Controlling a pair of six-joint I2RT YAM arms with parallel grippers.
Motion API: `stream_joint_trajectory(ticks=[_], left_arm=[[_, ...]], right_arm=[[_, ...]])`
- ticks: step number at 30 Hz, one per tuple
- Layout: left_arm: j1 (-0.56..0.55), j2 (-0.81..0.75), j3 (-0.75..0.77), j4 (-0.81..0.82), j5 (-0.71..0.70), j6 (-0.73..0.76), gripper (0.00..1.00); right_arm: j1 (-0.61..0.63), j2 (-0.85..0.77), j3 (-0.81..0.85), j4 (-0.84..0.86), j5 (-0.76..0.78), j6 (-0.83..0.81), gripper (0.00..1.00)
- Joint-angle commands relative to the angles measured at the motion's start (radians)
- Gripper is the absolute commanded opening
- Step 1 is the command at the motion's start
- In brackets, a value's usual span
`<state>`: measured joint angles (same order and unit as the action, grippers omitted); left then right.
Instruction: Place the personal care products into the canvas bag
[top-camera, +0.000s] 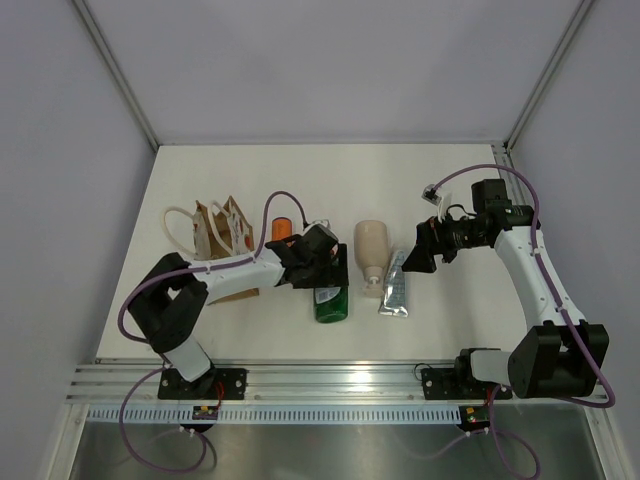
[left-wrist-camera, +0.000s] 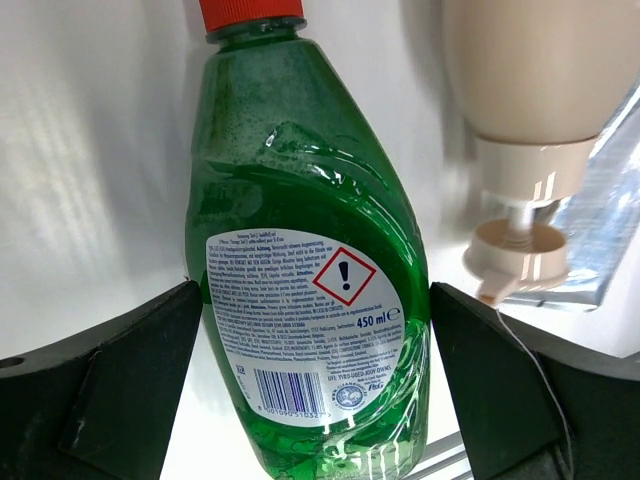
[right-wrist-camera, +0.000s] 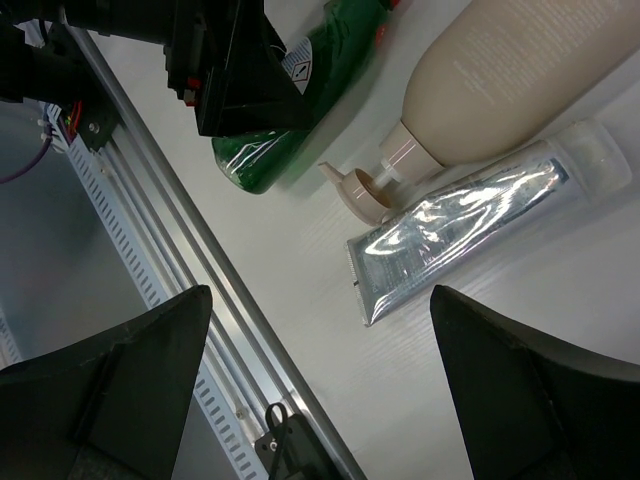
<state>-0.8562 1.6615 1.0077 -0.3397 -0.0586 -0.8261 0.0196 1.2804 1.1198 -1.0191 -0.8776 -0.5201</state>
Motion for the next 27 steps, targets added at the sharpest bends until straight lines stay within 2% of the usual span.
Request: stream_joint_trajectory(ticks=[1, 8, 11, 15, 18, 23, 27], left_arm=[[0.003, -0.061, 0.019, -0.11, -0.069, 0.071, 0.99], [0.005, -0.16, 0.017, -0.058, 0.042, 0.139, 0.99], [0.006, -0.167, 0.023, -0.071, 0.031, 0.148, 0.99], [0.016, -0.132, 0.052, -0.186, -0.032, 0.157, 0.99], [0.043, -0.111, 0.017, -0.171, -0.015, 0.176, 0.99], [0.088, -0.071, -0.043, -0.041, 0.123, 0.226, 0.99], [0.091, 0.0, -0.023, 0.03, 0.25, 0.252, 0.99]], right_arm=[[0.014, -0.003, 0.021, -0.01, -0.044, -0.026, 0.99], [0.014, -0.001, 0.021, -0.01, -0.044, -0.027, 1.0], [0.016, -0.004, 0.02, -0.01, -0.044, -0.027, 1.0], [0.016, -0.006, 0.02, -0.009, -0.041, -0.027, 1.0], [0.016, -0.004, 0.018, -0.009, -0.041, -0.027, 1.0], [0.016, -0.004, 0.017, -0.009, -0.043, -0.027, 0.99], [0.016, -0.004, 0.015, -0.007, -0.041, -0.027, 0.99]])
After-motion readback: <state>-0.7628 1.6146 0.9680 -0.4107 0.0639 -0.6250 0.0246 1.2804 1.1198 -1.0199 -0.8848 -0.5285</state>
